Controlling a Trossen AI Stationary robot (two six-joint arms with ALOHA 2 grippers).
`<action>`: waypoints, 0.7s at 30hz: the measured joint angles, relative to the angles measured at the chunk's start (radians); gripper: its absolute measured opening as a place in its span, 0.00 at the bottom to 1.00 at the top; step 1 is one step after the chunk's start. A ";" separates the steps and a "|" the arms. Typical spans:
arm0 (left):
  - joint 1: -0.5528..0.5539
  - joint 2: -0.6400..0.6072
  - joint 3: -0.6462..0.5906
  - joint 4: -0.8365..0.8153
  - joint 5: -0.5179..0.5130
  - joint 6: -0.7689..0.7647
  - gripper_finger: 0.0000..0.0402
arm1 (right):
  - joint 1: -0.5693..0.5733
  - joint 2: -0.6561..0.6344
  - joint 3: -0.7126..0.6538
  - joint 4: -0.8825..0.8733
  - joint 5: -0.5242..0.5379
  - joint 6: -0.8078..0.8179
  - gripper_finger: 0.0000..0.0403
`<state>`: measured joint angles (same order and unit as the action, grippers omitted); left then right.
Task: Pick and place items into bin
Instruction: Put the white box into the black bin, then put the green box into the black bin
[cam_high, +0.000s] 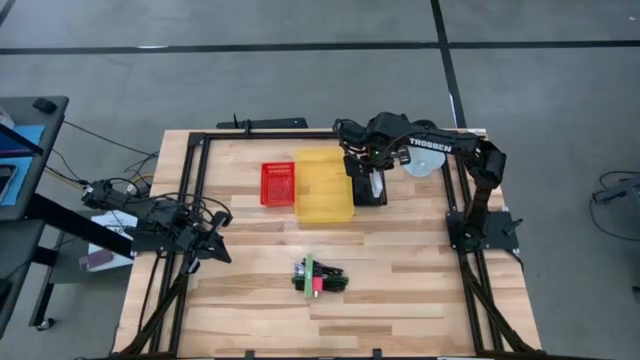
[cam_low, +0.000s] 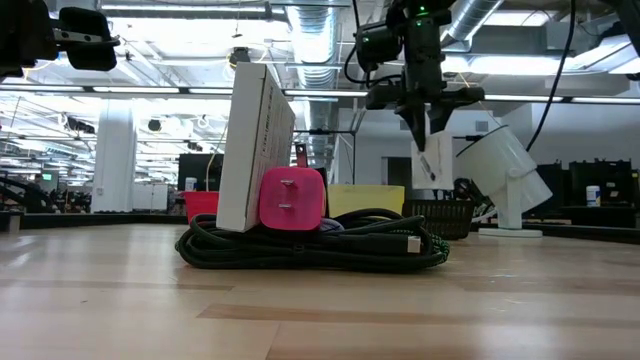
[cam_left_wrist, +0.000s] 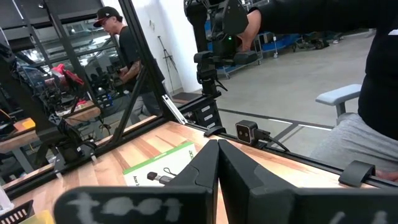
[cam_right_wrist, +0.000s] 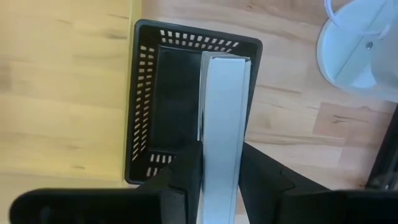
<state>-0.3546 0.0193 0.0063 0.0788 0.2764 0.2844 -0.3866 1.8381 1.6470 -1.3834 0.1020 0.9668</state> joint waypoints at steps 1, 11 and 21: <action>0.000 0.000 0.000 0.000 0.000 0.000 0.00 | 0.000 0.000 0.000 0.002 0.000 -0.001 0.22; 0.000 0.000 0.000 0.000 0.000 0.000 0.00 | 0.003 0.000 0.000 0.001 0.000 -0.007 0.28; 0.000 0.000 0.000 0.000 0.000 0.000 0.00 | 0.006 0.000 0.000 0.003 0.031 -0.008 0.47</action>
<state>-0.3548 0.0193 0.0063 0.0788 0.2768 0.2844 -0.3809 1.8381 1.6474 -1.3803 0.1329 0.9590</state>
